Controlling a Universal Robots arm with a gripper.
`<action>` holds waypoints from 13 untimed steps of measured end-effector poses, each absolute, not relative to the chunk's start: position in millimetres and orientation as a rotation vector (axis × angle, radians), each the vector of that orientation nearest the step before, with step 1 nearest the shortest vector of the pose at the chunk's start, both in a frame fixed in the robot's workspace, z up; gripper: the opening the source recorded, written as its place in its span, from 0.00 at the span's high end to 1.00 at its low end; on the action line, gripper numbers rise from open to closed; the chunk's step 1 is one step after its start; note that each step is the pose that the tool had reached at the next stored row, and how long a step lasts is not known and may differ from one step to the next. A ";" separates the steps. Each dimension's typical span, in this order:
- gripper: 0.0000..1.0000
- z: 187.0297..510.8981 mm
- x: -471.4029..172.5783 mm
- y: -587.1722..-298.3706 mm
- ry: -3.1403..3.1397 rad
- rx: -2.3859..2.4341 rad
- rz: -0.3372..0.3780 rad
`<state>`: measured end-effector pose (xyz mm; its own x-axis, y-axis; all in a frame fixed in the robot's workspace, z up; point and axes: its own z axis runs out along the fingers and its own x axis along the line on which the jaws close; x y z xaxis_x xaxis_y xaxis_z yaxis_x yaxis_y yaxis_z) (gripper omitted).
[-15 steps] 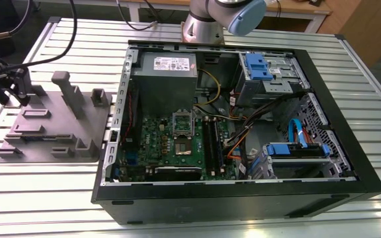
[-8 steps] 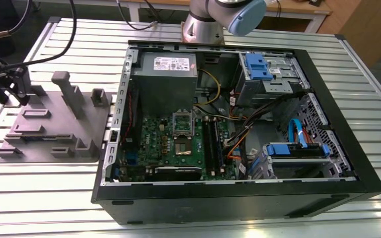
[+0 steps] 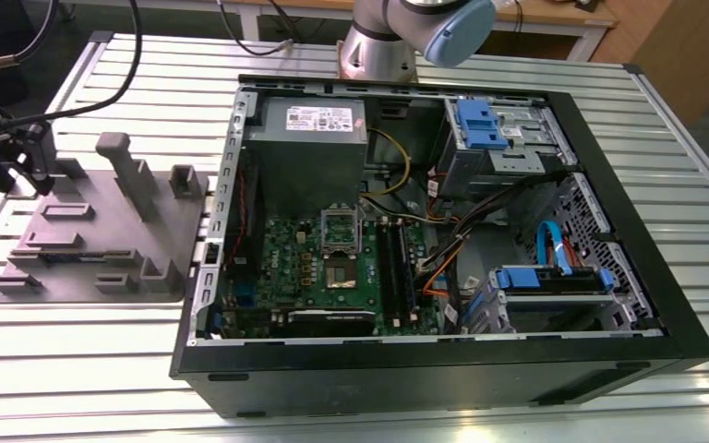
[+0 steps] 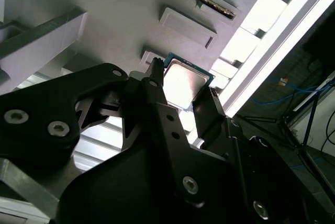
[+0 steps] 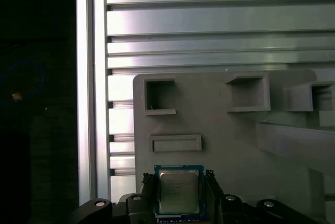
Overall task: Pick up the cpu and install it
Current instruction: 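Pick up the cpu and move it towards the insertion slot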
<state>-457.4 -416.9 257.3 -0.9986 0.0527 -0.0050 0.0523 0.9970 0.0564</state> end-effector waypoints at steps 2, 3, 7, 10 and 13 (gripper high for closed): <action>0.53 257.7 -457.4 -416.9 3.133 0.082 0.088; 0.53 257.8 -457.4 -416.9 3.133 0.082 0.088; 0.53 258.6 -457.4 -416.9 3.133 0.082 0.088; 0.53 259.2 -457.4 -416.9 3.133 0.082 0.088; 0.53 259.7 -457.4 -416.9 3.133 0.082 0.088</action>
